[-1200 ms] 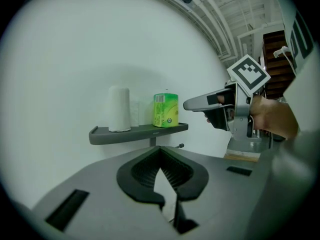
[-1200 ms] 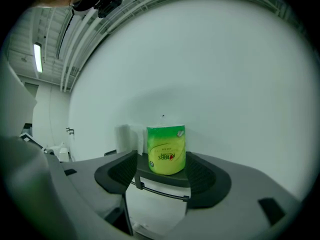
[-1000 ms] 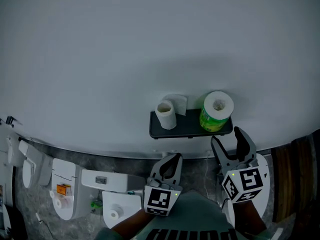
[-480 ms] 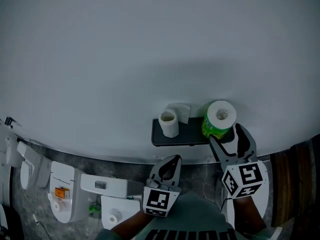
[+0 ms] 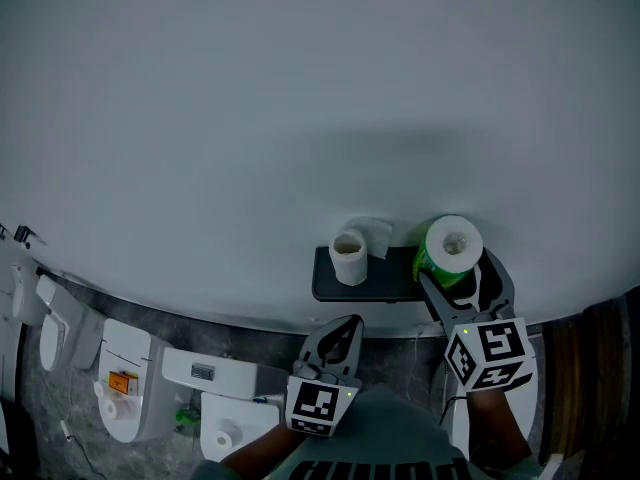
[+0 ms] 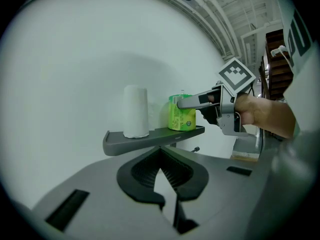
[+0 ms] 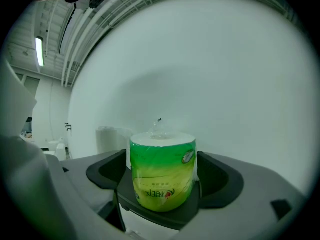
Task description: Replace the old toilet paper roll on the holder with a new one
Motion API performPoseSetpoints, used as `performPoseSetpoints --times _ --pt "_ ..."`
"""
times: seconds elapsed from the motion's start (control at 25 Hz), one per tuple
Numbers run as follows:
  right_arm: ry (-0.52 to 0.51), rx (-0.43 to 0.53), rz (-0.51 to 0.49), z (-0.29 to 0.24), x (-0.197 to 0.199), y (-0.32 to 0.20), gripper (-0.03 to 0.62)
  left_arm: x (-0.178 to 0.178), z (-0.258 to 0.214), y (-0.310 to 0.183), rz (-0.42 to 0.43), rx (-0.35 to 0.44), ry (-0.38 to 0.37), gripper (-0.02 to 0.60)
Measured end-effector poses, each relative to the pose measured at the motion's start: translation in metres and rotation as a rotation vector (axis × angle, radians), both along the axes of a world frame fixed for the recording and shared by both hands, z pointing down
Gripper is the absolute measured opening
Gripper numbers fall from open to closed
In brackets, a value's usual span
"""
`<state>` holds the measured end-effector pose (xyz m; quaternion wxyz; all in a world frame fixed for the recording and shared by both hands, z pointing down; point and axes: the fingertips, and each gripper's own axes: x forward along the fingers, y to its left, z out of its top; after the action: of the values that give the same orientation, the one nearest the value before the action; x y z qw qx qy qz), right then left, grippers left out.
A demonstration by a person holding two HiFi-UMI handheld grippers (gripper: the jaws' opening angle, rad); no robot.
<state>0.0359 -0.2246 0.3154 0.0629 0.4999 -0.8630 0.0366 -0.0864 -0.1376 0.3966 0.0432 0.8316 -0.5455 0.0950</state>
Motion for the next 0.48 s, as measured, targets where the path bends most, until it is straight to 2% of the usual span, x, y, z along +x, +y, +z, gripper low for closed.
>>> performPoseSetpoints --times 0.48 --pt "0.026 -0.001 -0.019 -0.004 -0.008 -0.017 0.443 -0.015 -0.006 -0.006 -0.040 0.016 -0.009 0.005"
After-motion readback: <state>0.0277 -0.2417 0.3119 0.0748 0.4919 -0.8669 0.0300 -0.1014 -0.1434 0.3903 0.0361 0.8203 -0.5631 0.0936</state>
